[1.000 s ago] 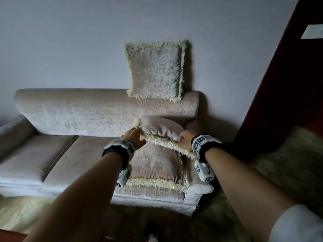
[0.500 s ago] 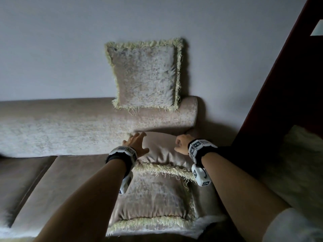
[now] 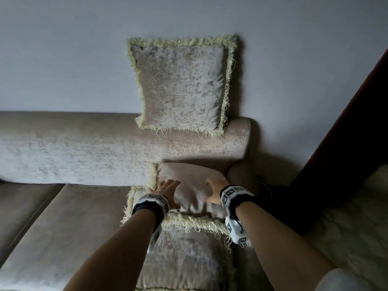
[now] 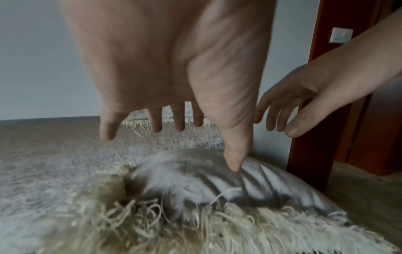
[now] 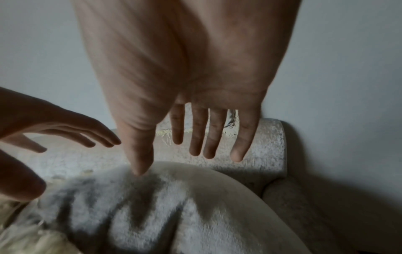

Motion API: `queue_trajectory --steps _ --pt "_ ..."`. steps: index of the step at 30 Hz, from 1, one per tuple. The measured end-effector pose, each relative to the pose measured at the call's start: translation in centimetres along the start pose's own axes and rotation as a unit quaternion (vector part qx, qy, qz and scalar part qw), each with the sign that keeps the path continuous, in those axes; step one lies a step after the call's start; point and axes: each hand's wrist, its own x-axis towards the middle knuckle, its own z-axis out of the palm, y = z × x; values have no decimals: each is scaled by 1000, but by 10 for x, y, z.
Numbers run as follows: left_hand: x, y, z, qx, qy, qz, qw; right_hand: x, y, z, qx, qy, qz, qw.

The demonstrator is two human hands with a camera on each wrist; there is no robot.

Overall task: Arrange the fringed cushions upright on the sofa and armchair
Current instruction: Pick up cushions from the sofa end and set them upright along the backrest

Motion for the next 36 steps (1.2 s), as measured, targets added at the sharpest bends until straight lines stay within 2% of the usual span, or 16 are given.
queue_trajectory --steps 5,8,10,13,16,19,24,30,36 --pt "23 -4 32 27 -26 -24 999 31 11 27 7 -17 1 1000" --pt "35 -2 33 47 -26 -12 999 48 16 36 13 -7 -11 1000" --pt "40 2 31 67 -61 11 996 60 16 42 17 -10 -13 1000" --pt "46 1 37 71 -120 8 990 78 16 50 15 -28 -10 999" --pt "49 8 41 116 -129 2 985 94 20 56 38 -42 -10 998" --pt "49 24 39 139 -97 -19 985 104 22 59 57 -45 -4 997" --pt "62 22 30 159 -13 -40 986 113 27 59 82 -58 -26 995" --pt "75 18 11 154 100 -52 982 88 26 19 44 1 -53 998" --pt "72 28 -40 93 160 -17 983 70 47 -4 18 35 -64 997"
